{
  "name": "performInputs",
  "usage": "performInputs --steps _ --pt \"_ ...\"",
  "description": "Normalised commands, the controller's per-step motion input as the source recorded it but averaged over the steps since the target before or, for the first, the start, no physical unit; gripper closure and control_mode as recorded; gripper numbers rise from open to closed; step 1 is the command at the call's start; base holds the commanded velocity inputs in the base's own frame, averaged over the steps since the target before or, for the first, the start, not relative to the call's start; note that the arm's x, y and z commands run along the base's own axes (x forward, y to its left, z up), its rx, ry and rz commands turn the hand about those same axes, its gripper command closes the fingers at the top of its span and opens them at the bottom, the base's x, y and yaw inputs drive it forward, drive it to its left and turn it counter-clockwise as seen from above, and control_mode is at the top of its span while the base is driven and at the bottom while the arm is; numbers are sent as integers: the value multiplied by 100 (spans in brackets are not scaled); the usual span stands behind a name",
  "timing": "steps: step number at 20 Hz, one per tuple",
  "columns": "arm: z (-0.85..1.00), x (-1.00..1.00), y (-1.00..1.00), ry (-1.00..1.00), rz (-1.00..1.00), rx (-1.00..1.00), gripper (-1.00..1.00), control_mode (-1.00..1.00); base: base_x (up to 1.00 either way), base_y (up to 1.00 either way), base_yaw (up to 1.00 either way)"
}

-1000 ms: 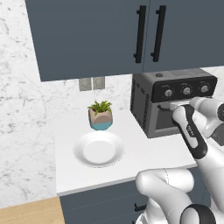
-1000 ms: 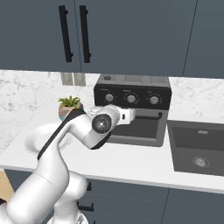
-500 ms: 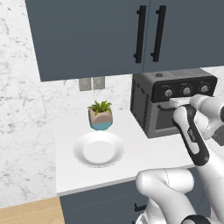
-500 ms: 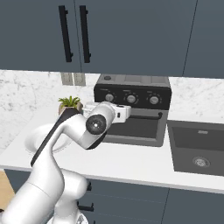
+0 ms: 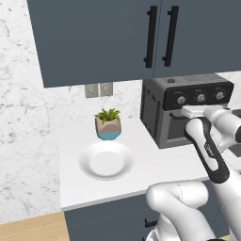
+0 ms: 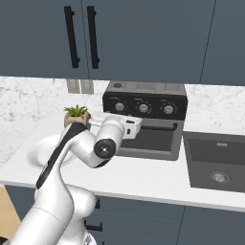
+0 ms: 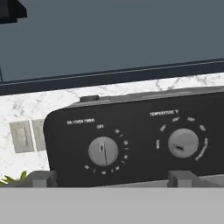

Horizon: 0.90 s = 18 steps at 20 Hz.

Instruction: Pick up the kebab skewer and baguette bread, and place them inside the toaster oven. Close the toaster oven door and start by setting the timer.

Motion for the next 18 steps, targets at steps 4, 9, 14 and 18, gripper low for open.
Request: performInputs --steps 4,9,14,18 --pt "8 0 11 0 0 0 -100 -100 0 0 0" --pt "0 10 2 0 1 0 -100 -100 0 0 0" --pt "0 31 5 0 2 0 -100 -100 0 0 0" --pt "0 33 14 0 0 0 -100 -100 0 0 0"
